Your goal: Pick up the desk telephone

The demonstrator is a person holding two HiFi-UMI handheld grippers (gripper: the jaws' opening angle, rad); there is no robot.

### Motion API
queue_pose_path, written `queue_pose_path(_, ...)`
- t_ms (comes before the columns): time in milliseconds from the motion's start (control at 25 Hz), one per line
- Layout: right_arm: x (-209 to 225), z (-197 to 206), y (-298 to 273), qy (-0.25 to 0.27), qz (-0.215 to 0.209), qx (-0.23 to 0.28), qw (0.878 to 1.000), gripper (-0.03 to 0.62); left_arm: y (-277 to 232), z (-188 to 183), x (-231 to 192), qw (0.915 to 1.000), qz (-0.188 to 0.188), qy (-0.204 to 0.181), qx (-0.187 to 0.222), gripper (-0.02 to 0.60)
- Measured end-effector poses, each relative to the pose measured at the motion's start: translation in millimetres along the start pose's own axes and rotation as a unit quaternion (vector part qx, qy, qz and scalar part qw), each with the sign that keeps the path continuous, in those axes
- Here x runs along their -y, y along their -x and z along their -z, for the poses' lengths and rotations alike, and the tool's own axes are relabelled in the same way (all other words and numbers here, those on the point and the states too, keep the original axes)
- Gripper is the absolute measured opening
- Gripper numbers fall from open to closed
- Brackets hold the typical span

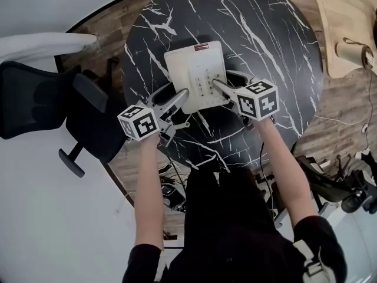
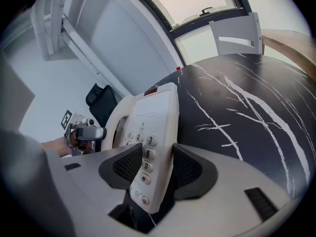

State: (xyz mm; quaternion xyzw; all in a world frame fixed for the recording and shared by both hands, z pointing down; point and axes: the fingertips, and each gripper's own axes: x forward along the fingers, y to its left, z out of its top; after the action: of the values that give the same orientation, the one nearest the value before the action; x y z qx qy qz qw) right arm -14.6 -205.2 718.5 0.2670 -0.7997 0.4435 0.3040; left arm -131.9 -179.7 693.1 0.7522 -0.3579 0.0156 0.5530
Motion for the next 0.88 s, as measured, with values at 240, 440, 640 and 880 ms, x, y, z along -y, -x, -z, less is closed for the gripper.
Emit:
queue_pose_path(240, -0.1, -0.5, 1.0, -0.002, -0.003, 0.009, 1.0, 0.207, 0.4, -0.5, 0.1, 0.9999, 0.005, 0.008, 0.005, 0.304)
queue_pose_path(440, 0.2, -0.3, 2.8, -0.007, 0.007, 0.018, 1.0, 0.195, 1.7, -1.2, 2.3, 0.9999, -0.003, 0.006, 0.01, 0.285)
queue_pose_path(640, 0.1, 4.6, 5.7, -0.018, 0.02, 0.019, 0.999, 0.185, 2.4, 1.0, 3.6, 0.9998, -0.016, 0.011, 0.01, 0.275)
queue_pose_path(880, -4.1, 13.4, 17.4, -0.047, 0.017, 0.023, 0.998, 0.176, 6.0, 4.4, 14.8, 0.9994, -0.02, 0.025, 0.013, 0.273)
